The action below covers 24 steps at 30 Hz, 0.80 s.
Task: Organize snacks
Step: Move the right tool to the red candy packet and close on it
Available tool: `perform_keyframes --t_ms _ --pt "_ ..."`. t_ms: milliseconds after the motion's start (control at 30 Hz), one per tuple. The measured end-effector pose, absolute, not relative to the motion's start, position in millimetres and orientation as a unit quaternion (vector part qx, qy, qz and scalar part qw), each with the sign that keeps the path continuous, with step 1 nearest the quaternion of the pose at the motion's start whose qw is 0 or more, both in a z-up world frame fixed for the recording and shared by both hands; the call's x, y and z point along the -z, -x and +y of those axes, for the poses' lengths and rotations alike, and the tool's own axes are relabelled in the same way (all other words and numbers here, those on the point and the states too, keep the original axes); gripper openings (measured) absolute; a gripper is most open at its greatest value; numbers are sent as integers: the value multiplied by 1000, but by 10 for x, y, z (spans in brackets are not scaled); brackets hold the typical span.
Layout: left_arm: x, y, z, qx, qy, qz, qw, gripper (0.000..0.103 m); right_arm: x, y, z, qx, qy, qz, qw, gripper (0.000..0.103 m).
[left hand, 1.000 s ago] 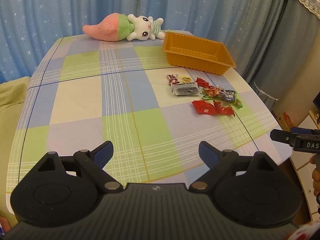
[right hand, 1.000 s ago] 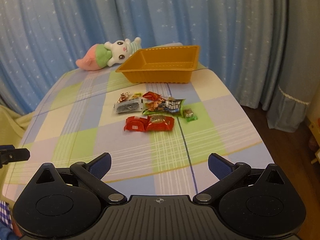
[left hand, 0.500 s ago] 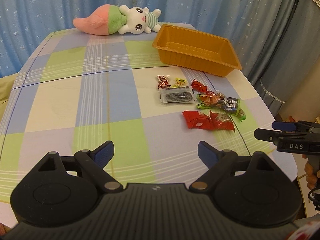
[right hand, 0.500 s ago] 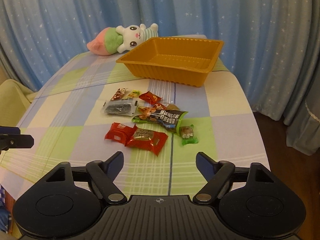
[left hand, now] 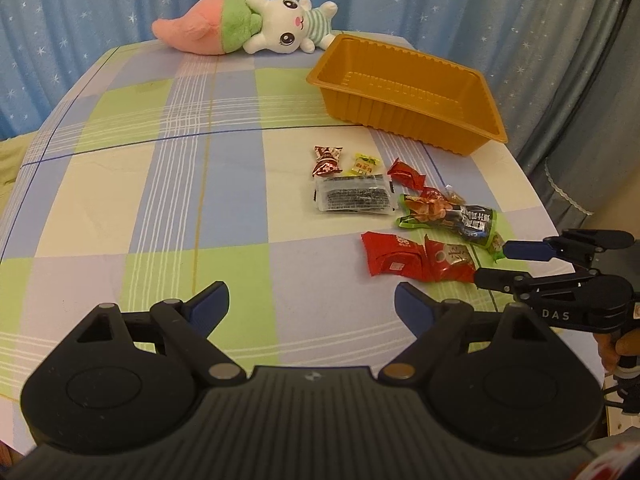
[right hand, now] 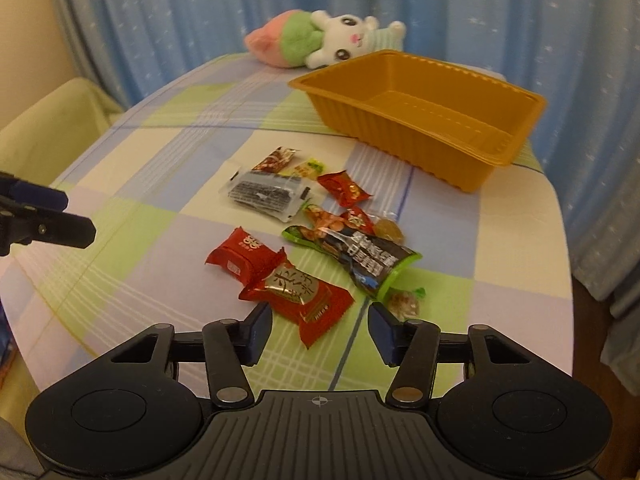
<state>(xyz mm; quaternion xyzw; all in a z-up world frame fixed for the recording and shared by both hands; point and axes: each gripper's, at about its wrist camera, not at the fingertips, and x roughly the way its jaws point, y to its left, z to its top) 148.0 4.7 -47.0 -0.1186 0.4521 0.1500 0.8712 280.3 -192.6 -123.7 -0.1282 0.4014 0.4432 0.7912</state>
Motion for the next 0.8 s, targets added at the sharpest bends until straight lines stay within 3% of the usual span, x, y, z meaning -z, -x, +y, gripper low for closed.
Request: perform_keyframes --t_ms 500,567,800 --pt "503 -1459 6 -200 135 461 854 87 1476 -3009 -1549 -554 227 365 713 47" --pt "505 -1444 -8 -204 136 462 852 87 1493 -3024 -1522 -560 229 365 708 40" --pt "517 -1412 -12 -211 137 464 849 87 1497 -3039 -1529 -568 221 369 702 35"
